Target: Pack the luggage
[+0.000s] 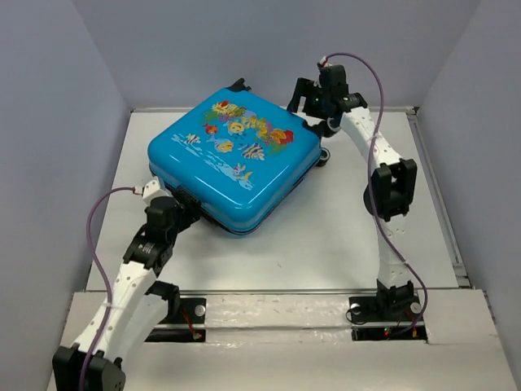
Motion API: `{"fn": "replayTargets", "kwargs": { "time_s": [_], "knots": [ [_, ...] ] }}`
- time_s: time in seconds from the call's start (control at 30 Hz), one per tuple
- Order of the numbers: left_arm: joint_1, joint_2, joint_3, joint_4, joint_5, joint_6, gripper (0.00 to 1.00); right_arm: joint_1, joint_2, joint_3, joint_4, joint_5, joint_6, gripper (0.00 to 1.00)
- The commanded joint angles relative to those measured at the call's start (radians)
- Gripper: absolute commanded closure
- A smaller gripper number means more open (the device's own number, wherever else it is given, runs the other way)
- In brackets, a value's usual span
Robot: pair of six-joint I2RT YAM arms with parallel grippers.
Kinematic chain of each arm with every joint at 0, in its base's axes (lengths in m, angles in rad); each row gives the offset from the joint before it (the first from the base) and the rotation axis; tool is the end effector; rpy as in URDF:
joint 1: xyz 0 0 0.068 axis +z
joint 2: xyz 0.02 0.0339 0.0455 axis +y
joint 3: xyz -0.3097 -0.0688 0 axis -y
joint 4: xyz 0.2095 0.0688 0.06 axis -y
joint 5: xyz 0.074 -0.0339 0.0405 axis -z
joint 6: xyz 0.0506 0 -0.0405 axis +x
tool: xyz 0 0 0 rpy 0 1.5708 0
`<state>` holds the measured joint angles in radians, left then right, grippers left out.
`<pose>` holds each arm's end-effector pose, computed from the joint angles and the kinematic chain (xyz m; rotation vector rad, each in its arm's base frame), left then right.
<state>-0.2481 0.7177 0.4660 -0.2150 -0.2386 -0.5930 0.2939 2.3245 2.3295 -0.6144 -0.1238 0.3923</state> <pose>0.1140 -0.0165 0.2677 -0.4959 1.9739 -0.2883 0.5179 0.1633 0.3293 0.0375 2.2229 0.5195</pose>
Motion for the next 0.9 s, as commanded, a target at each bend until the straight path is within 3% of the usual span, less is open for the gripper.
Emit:
{"fn": "replayTargets", "kwargs": {
  "time_s": [0.0,0.07,0.1,0.2,0.23,0.27,0.3,0.33,0.37,0.47,0.5,0.53,0.63,0.77,0.87],
  "knots": [
    [-0.046,-0.127,0.128,0.002,0.107,-0.015,0.29,0.166,-0.39,-0.173,-0.022,-0.229,-0.055,0.17],
    [-0.046,-0.126,0.149,-0.018,0.157,-0.001,0.29,0.166,-0.554,-0.325,0.02,-0.229,-0.082,0.25],
    [-0.048,-0.132,0.146,-0.017,0.172,0.001,0.29,0.177,-0.627,-0.545,0.062,-0.218,-0.09,0.38],
    [-0.051,-0.167,0.108,-0.006,0.218,-0.025,0.31,0.201,-0.929,-0.876,0.226,-0.198,-0.084,0.52],
    [-0.051,-0.21,0.097,-0.003,0.231,-0.036,0.32,0.202,-0.998,-0.968,0.258,-0.207,-0.076,0.73],
    [-0.054,-0.231,0.08,-0.006,0.234,-0.042,0.33,0.211,-1.13,-1.16,0.299,-0.232,-0.067,0.83],
    [-0.059,-0.259,0.074,-0.001,0.237,-0.057,0.34,0.211,-1.184,-1.252,0.386,-0.262,-0.04,0.93],
    [-0.063,-0.262,0.066,0.002,0.295,-0.062,0.35,0.221,-1.233,-1.418,0.437,-0.313,-0.026,0.93],
    [-0.065,-0.256,0.065,0.002,0.318,-0.065,0.39,0.231,-1.275,-1.42,0.479,-0.319,-0.015,0.93],
    [-0.091,-0.238,0.048,0.015,0.367,-0.076,0.43,0.264,-1.349,-1.7,0.696,-0.349,0.003,0.93],
    [-0.1,-0.238,0.042,0.019,0.358,-0.077,0.45,0.283,-1.349,-1.726,0.732,-0.35,-0.006,0.89],
    [-0.115,-0.232,0.033,0.029,0.36,-0.082,0.49,0.334,-1.325,-1.746,0.775,-0.311,-0.044,0.66],
    [-0.141,-0.195,0.017,0.068,0.381,-0.087,0.5,0.44,-1.199,-1.725,0.809,-0.222,-0.113,0.47],
    [-0.186,-0.126,-0.003,0.15,0.352,-0.094,0.5,0.475,-1.061,-1.742,0.967,-0.156,-0.145,0.42],
    [-0.217,-0.08,0.005,0.192,0.338,-0.102,0.5,0.475,-0.975,-1.789,1.232,-0.116,-0.141,0.39]
  ]
}}
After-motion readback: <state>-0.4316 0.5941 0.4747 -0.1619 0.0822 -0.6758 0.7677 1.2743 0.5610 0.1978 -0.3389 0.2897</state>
